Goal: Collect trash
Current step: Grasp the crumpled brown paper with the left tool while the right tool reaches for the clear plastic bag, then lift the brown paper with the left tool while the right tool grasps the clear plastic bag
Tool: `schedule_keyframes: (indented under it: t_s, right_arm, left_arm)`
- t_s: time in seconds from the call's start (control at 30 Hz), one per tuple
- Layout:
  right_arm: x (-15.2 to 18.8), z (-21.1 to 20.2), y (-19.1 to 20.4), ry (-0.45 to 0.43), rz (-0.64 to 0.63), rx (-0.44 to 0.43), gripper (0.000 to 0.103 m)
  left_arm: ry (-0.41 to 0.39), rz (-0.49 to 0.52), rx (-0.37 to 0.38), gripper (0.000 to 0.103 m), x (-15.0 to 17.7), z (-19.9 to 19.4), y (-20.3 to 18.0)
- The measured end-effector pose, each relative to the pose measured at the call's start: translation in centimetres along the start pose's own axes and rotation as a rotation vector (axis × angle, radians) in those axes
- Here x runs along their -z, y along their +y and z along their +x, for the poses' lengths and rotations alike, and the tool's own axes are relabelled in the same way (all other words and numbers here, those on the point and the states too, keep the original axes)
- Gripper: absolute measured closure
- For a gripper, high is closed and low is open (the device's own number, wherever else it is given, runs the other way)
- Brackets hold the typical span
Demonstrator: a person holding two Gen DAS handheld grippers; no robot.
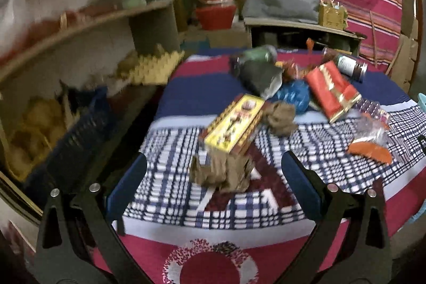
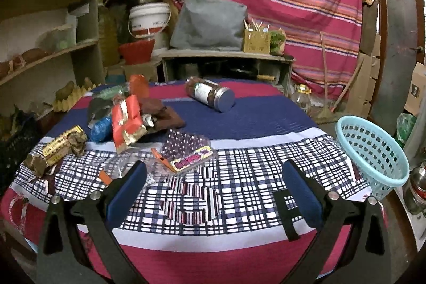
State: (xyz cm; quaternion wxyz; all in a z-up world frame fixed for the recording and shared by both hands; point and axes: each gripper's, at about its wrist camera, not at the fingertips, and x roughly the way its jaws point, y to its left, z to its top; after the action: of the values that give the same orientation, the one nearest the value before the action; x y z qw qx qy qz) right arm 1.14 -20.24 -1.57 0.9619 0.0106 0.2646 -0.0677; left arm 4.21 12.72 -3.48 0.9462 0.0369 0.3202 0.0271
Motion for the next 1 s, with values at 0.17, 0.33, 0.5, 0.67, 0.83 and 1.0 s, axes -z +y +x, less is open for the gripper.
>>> schedule_keyframes:
  t_s: [0.17, 0.33, 0.5, 0.67, 0.83, 1.0]
  right_arm:
    - [-0.4, 0.9, 0.7, 0.017, -0.059, 0.045, 0.004]
    - [-0.8, 1.5, 1.5, 0.008, -0.101, 0.051, 0.004]
    - [-0.2, 2.0, 1.7, 0.007, -0.116, 0.064, 0.004]
    - [-0.1, 2.7, 1.2, 0.031, -0.075, 0.033, 0.004]
    - [0.4, 3.4, 1.4, 0.063, -0.029, -0.007, 0.004]
    - [0.4, 3.8, 3.3, 0.062, -0.049, -0.029, 0.004]
  left_arm:
    - [0.017, -0.032, 0.004, 0.005, 1.1, 1.4, 0.6]
    - [0.035, -0.029, -0.001, 0.005, 1.0, 3.1, 0.9]
    - [0.070, -0.018, 0.035, 0.006, 0.8, 4.8, 0.7]
    - [0.083, -0.002, 0.104, 0.016, 0.2, 5.9, 0.4]
    - [0.120, -0.002, 0.132, 0.051, 0.3, 6.8, 0.3]
    - [0.083, -0.012, 0.117, 0.055, 0.4, 5.9, 0.6]
